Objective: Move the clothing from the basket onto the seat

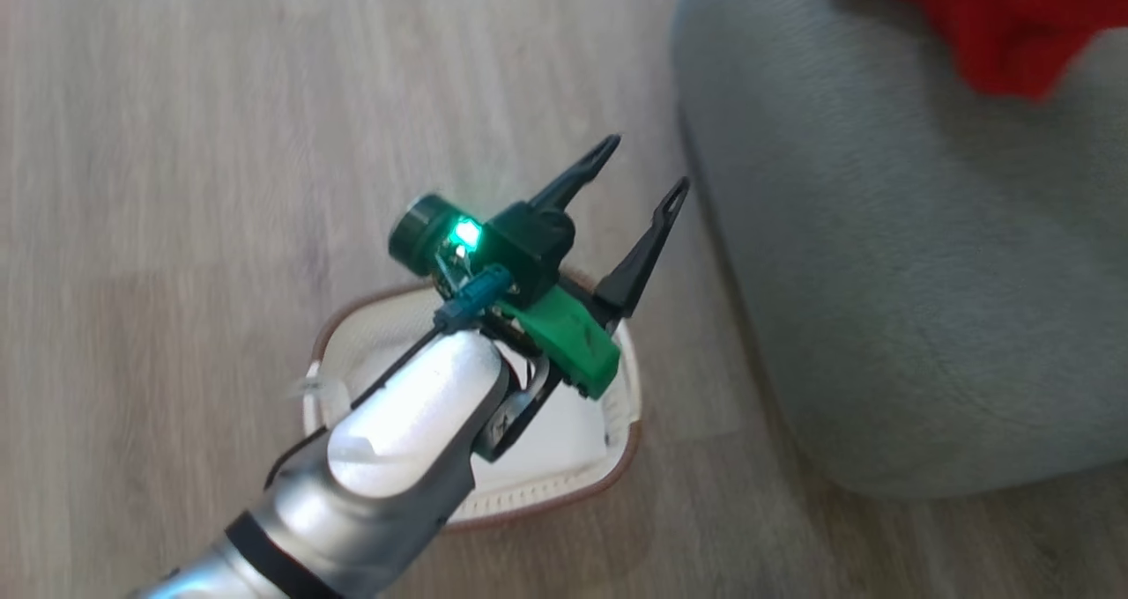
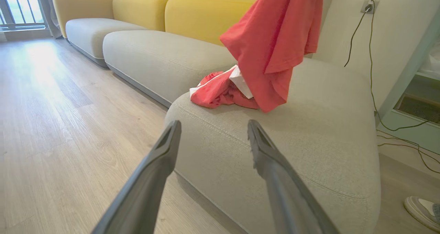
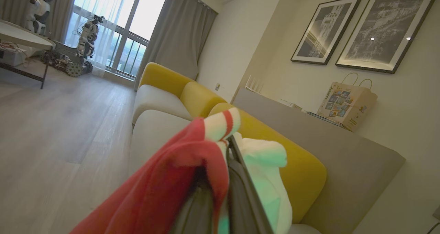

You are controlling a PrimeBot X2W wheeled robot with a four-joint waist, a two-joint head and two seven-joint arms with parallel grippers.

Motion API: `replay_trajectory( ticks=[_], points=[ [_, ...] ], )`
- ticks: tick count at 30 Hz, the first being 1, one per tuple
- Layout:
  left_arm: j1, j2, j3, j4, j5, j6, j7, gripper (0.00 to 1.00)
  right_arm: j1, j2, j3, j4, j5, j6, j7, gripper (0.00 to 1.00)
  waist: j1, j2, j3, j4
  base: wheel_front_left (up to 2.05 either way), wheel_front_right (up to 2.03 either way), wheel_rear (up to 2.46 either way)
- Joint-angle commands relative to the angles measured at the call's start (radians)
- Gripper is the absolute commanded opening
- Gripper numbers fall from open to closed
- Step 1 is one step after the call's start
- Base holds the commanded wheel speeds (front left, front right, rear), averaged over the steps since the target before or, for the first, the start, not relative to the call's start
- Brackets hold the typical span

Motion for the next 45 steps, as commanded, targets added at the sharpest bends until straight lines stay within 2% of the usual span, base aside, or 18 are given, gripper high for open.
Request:
replay_trajectory(
  ticks=[1,4,10,16,20,21,23,24,31,36,45],
  points=[
    [-0.057,0.019,0.03,-0.046,0.01,0.01,0.003,1.0,-0.043,-0.01,-0.018,-0.01,-0.03,0.0,-0.016,0.0,-0.0001,0.0,0.075,0.069,0.0,0.0,0.0],
    [-0.076,0.034,0.029,-0.082,0.026,0.016,0.007,1.0,-0.045,0.001,-0.076,0.043,-0.109,0.0,-0.036,0.0,-0.0001,0.0,0.119,0.089,0.0,0.0,0.0],
    [-0.098,0.044,0.017,-0.13,0.046,0.023,0.018,1.0,0.024,0.065,-0.263,0.146,-0.224,0.0,-0.069,0.0,-0.0001,0.0,0.178,0.116,0.0,0.0,0.0],
    [-0.111,0.048,0.008,-0.154,0.056,0.028,0.024,1.0,0.109,0.112,-0.432,0.198,-0.338,0.0,-0.087,0.0,-0.0001,0.0,0.198,0.13,0.0,0.0,0.0],
    [-0.101,0.058,-0.003,-0.161,0.059,0.032,0.032,1.0,0.146,0.154,-0.502,0.219,-0.405,0.0,-0.091,0.0,-0.0001,0.0,0.193,0.124,0.0,0.0,0.0],
    [-0.099,0.06,-0.004,-0.162,0.059,0.033,0.033,1.0,0.151,0.161,-0.516,0.226,-0.418,0.0,-0.091,0.03,-0.0001,0.0,0.191,0.122,0.0,0.0,0.0],
    [-0.096,0.063,-0.006,-0.164,0.058,0.035,0.036,1.0,0.155,0.172,-0.545,0.239,-0.437,0.0,-0.092,0.8,-0.0001,0.0,0.187,0.117,0.0,0.0,0.0],
    [-0.095,0.064,-0.007,-0.164,0.057,0.036,0.038,1.0,0.156,0.177,-0.556,0.244,-0.446,0.0,-0.093,1.0,-0.0001,0.0,0.184,0.114,0.0,0.0,0.0],
    [-0.088,0.076,-0.002,-0.163,0.047,0.043,0.041,1.0,0.154,0.205,-0.581,0.289,-0.471,0.0,-0.11,1.0,-0.0001,0.0,0.166,0.079,0.0,0.0,0.0],
    [-0.075,0.092,0.009,-0.16,0.035,0.052,0.037,1.0,0.164,0.223,-0.521,0.317,-0.443,0.0,-0.118,1.0,-0.0001,0.0,0.15,0.041,0.0,0.0,0.0],
    [-0.047,0.112,0.026,-0.153,0.011,0.071,0.038,1.0,0.276,0.277,-0.376,0.264,-0.284,0.0,-0.119,1.0,-0.0001,0.0,0.105,-0.022,0.0,0.0,0.0]
  ],
)
